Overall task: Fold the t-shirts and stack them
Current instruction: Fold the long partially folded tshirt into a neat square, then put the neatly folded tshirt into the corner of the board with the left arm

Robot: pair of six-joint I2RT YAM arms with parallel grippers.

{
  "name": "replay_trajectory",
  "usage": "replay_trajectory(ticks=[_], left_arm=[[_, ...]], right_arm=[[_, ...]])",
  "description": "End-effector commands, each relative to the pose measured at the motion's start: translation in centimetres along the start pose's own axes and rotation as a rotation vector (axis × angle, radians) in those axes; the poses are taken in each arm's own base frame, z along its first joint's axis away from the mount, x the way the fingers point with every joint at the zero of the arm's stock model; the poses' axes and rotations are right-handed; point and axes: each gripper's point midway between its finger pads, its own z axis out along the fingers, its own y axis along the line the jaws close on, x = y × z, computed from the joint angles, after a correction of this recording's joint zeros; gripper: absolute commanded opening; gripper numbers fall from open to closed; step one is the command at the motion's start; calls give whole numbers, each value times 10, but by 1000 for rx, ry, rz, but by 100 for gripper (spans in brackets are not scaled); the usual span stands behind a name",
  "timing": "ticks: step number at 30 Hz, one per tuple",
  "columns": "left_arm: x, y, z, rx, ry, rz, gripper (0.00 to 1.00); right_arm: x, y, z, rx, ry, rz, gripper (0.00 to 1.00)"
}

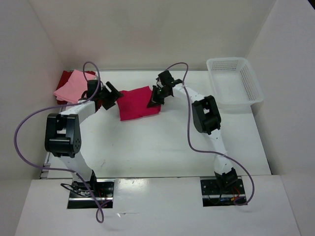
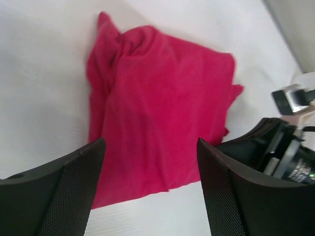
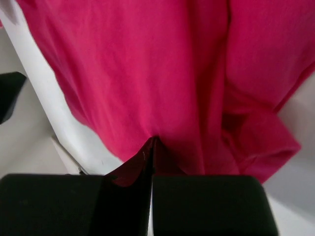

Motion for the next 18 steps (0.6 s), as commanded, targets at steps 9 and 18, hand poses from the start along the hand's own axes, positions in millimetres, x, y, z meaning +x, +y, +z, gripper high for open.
replay_trajectory(ticks=[9, 18], left_arm=[[53, 62, 42, -129, 203, 35, 70], [112, 16, 84, 23, 332, 142, 49]], right_arm=[[-3, 30, -62, -61, -109, -47, 39], [24, 71, -164, -147, -249, -104, 52]])
